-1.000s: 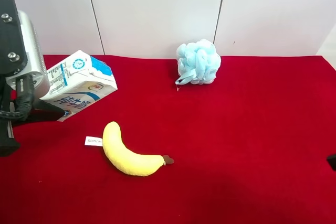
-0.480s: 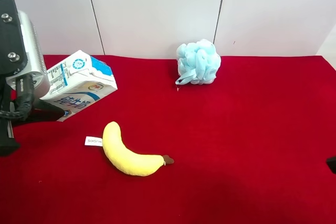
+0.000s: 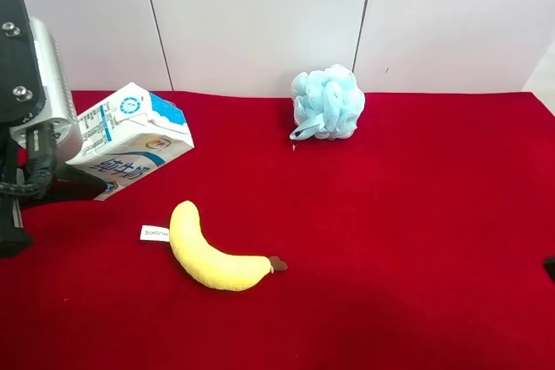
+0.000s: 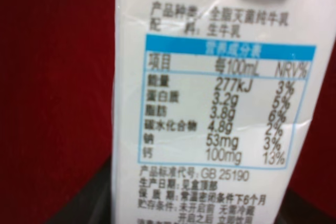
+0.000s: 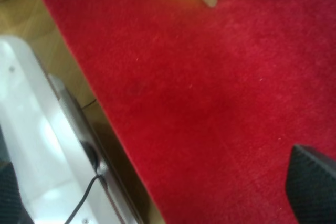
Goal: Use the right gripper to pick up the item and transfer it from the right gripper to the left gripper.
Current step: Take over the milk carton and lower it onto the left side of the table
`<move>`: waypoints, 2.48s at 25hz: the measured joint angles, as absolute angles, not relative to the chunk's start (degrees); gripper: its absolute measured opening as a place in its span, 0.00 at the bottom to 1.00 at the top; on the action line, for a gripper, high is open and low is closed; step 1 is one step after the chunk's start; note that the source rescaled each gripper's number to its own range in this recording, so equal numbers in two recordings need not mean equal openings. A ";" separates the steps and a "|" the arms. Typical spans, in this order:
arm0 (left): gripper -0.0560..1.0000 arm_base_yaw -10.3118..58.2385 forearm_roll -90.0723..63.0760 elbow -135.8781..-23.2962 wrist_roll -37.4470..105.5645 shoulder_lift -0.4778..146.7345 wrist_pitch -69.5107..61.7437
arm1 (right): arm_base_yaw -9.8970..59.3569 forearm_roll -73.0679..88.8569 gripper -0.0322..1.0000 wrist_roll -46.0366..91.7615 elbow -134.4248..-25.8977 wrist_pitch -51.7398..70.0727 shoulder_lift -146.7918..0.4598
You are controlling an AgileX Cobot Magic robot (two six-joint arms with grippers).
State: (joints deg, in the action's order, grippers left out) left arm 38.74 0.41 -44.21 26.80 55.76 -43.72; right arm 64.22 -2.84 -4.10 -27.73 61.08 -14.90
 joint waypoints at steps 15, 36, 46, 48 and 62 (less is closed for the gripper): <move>0.07 38.74 -0.31 -44.21 24.67 55.76 -43.72 | 20.88 -2.84 0.99 -4.17 -27.65 61.08 0.12; 0.07 37.43 4.63 -44.21 6.19 74.11 -43.15 | 16.40 -2.84 0.99 -4.22 -27.65 61.03 0.12; 0.07 21.24 4.49 -47.66 7.97 80.69 -42.10 | 16.40 -2.84 0.99 -4.22 -27.65 61.03 0.12; 0.07 18.39 3.53 -50.04 8.50 83.14 -42.10 | 16.40 -2.84 0.99 -4.22 -27.65 61.03 0.12; 0.07 10.85 -0.92 -61.93 9.94 99.86 -42.36 | 16.40 -2.84 0.99 -4.22 -27.65 61.03 0.12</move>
